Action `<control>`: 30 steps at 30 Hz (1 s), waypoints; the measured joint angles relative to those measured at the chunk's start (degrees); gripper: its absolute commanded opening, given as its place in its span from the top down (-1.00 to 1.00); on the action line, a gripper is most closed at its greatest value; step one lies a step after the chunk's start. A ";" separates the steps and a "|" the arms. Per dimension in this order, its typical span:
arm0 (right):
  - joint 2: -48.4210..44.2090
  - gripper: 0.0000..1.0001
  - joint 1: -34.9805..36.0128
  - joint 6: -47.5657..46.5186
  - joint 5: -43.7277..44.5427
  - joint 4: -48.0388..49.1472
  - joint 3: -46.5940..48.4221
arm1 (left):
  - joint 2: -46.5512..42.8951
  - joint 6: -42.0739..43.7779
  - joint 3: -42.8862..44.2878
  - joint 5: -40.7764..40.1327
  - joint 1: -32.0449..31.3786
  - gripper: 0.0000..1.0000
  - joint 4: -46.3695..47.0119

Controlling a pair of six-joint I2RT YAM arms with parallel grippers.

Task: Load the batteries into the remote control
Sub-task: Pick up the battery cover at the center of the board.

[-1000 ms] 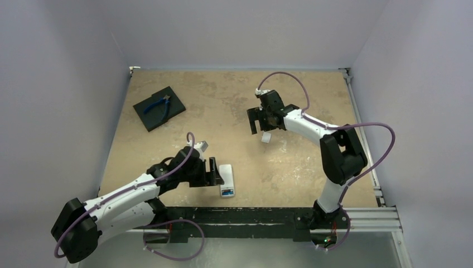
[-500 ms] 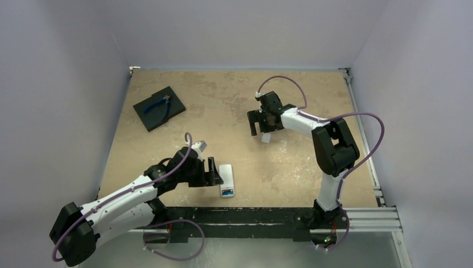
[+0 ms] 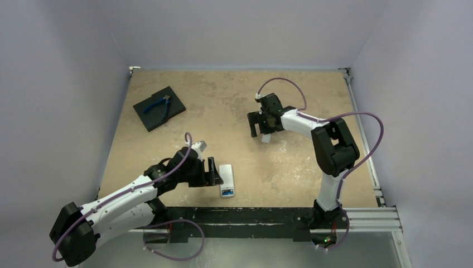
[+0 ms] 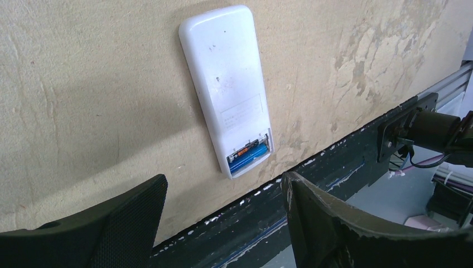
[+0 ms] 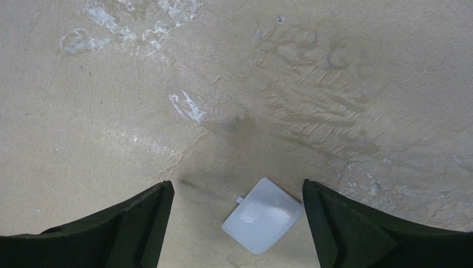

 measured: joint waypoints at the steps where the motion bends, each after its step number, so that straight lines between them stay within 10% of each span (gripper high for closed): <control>1: -0.07 -0.88 0.00 0.04 -0.15 0.24 -0.13 | 0.00 0.00 0.00 0.00 0.00 -0.49 0.00; 30: -6.58 -0.56 0.07 0.46 -1.66 3.50 -9.22 | -0.02 -0.02 0.00 -0.02 0.00 -0.49 -0.04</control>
